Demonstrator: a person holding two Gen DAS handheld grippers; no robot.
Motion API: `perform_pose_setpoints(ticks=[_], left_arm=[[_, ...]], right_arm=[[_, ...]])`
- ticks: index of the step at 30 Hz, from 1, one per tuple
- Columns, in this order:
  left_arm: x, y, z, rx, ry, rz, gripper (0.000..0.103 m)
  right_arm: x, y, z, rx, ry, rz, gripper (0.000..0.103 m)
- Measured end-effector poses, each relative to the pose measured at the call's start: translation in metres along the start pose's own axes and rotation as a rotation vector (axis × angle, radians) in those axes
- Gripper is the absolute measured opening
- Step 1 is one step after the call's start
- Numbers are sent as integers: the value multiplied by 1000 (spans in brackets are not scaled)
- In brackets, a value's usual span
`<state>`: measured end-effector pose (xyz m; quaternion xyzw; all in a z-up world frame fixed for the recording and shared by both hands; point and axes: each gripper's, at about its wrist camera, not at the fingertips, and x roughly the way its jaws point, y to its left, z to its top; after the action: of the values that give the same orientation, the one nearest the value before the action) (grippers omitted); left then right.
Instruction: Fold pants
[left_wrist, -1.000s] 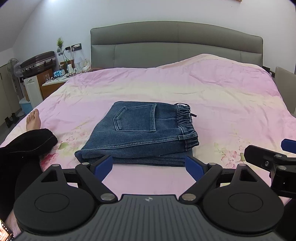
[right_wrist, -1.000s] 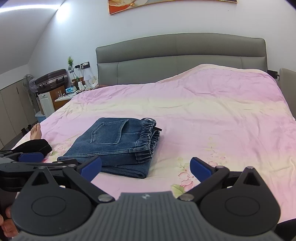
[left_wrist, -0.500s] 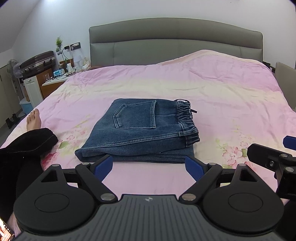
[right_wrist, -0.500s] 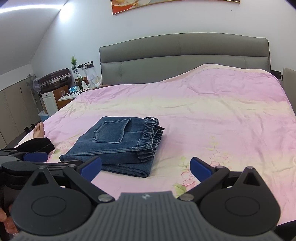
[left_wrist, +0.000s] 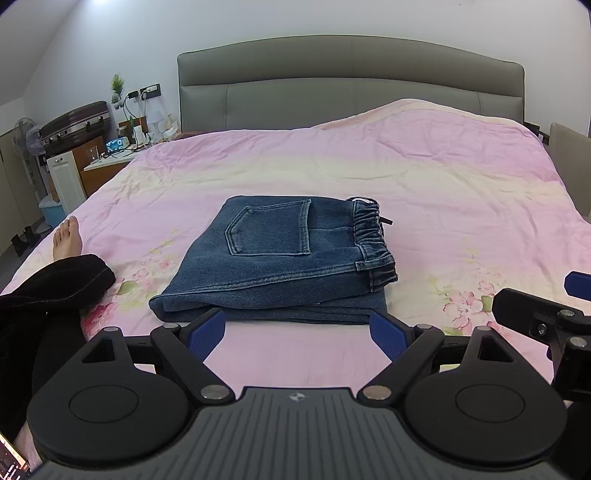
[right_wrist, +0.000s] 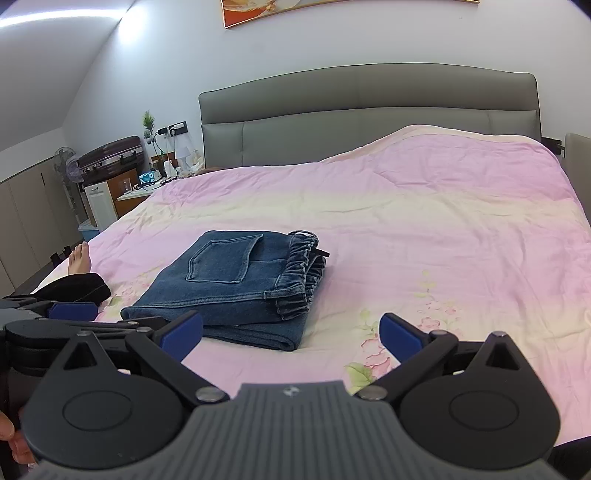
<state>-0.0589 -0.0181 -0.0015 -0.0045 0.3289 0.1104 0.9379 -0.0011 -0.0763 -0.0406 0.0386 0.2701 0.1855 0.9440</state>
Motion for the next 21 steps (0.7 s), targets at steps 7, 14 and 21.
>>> perform_pose_setpoints(ticks=[7,14,21], left_arm=[[-1,-1,0,-6,-1,1,103],[-2,-2,1,-14,-2,3,103],[-3,-2,1,-16,-3,4,103]], right_arm=[[-1,0,0,0,1,0,98],[0,0,0,1,1,0,98],[0,0,0,1,0,0,98]])
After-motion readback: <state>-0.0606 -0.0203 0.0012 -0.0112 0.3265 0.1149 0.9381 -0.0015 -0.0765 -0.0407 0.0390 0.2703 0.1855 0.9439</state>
